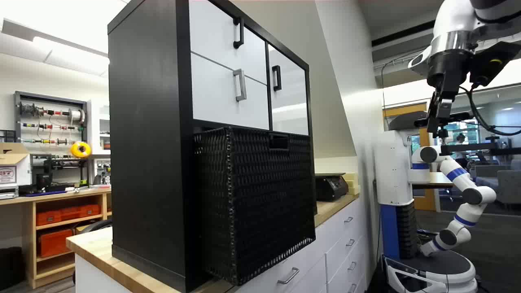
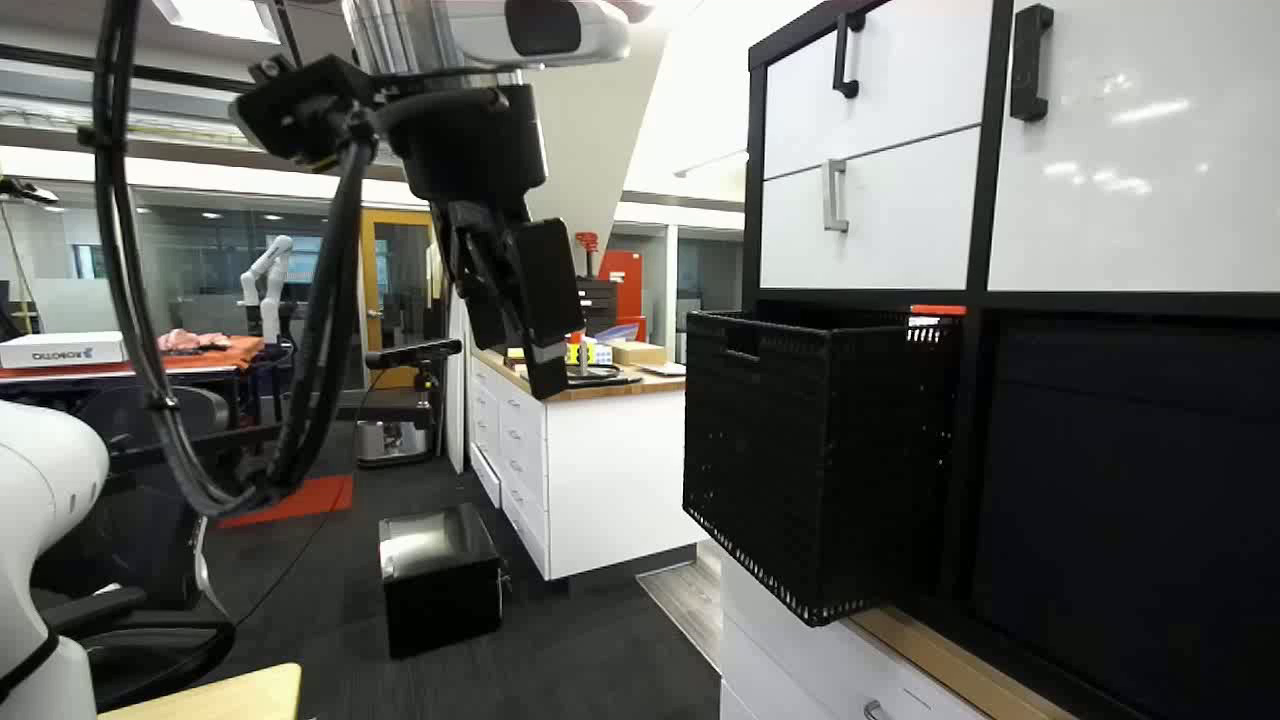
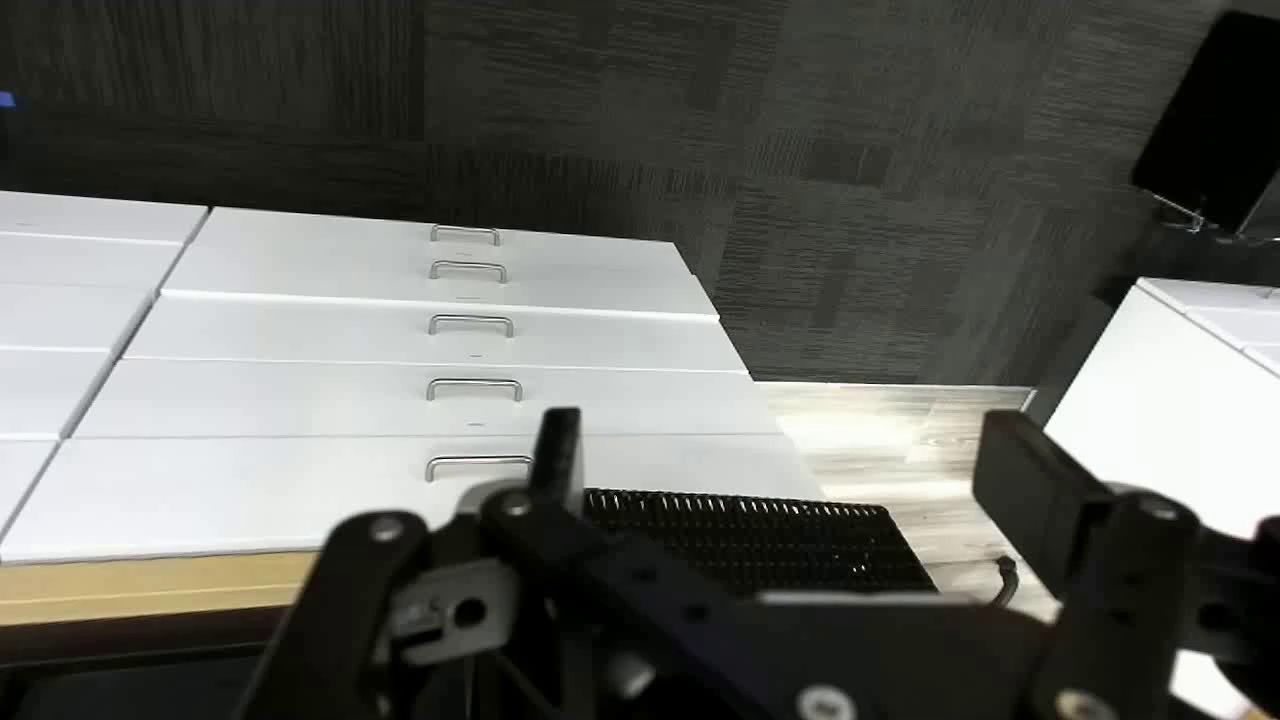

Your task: Push the storage basket in

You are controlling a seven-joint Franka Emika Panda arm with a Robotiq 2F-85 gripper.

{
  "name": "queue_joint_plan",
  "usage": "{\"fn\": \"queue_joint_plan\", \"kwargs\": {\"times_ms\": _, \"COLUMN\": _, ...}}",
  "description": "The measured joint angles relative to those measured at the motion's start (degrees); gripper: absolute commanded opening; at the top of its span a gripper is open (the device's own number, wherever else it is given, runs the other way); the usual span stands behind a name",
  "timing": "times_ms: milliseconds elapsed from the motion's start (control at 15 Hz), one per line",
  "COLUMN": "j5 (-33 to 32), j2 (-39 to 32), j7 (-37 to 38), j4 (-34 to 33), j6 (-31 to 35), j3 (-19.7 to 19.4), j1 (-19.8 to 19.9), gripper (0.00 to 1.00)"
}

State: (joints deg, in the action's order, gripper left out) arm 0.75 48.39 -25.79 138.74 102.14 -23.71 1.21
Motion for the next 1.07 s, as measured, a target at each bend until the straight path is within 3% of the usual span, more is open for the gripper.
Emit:
{"fn": "queue_joint_plan", "kwargs": {"times_ms": 667, "j5": 0.0, "j2": -0.1, "j7": 0.0, "j4": 0.0, "j6": 0.0, "j3": 0.1, "j1": 0.0, "gripper": 1.0}}
{"fn": "queue_joint_plan", "kwargs": {"times_ms": 1067, "j5": -0.4, "j2": -0.9, "j7": 2.1, "j4": 2.2, "j6": 4.4, "j3": 5.1, "j1": 1.4, "gripper": 1.0}}
